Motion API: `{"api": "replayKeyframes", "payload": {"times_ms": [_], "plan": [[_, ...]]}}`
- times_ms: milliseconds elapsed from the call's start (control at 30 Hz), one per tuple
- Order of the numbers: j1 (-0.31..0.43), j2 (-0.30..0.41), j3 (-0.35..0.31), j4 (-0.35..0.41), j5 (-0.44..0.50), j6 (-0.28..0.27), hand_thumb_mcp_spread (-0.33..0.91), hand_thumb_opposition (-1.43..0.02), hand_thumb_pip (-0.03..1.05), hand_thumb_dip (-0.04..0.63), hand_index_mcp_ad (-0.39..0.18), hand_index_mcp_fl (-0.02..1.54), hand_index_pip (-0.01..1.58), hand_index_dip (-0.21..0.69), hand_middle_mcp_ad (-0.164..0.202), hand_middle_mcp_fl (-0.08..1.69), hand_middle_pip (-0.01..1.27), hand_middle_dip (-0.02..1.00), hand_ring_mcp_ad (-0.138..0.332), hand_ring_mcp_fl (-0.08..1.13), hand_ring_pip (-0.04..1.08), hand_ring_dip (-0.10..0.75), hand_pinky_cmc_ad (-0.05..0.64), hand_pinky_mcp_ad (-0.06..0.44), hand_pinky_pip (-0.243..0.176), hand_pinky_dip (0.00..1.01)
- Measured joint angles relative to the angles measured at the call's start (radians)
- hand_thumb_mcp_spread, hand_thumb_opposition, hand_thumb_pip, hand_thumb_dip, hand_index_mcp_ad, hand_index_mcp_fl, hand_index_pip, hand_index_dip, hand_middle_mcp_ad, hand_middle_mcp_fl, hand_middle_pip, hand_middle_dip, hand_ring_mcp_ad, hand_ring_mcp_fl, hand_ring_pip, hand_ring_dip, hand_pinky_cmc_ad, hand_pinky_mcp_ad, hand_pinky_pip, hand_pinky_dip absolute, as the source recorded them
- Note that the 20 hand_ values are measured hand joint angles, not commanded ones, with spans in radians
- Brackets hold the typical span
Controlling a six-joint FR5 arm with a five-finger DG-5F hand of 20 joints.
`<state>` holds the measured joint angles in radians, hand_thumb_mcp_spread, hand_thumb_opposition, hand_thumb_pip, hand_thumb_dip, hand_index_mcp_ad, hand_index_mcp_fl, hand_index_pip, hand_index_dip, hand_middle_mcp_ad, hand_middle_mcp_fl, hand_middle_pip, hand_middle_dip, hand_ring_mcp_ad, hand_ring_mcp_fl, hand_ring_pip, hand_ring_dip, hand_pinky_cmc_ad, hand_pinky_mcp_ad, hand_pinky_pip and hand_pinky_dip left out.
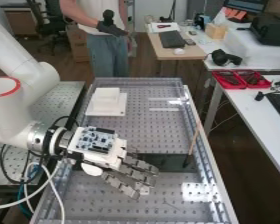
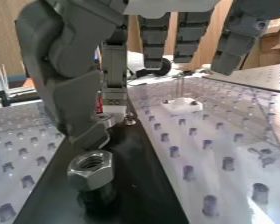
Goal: Grab the bearing and place it in the white container
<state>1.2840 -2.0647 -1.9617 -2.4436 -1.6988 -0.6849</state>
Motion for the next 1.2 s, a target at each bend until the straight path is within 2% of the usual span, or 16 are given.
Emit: {"api": "replayKeyframes", "payload": {"times_ms": [1000, 1200], "plan": [[0.004, -0.001, 0.0, 0.018, 0.002, 0.0, 0.51, -0.87, 0.52, 0.314, -0.115, 0.26, 1.34, 0.215, 0.075, 0.03, 0.14, 0.19, 0.113, 0.01, 0.1, 0.082, 0.36, 0.288, -0.028, 0.19], [0.004, -0.001, 0.0, 0.014, 0.004, 0.0, 0.51, -0.9, 0.52, 0.314, -0.113, 0.27, 1.38, 0.213, 0.075, 0.04, 0.14, 0.19, 0.117, 0.01, 0.1, 0.079, 0.36, 0.288, -0.012, 0.19]]}}
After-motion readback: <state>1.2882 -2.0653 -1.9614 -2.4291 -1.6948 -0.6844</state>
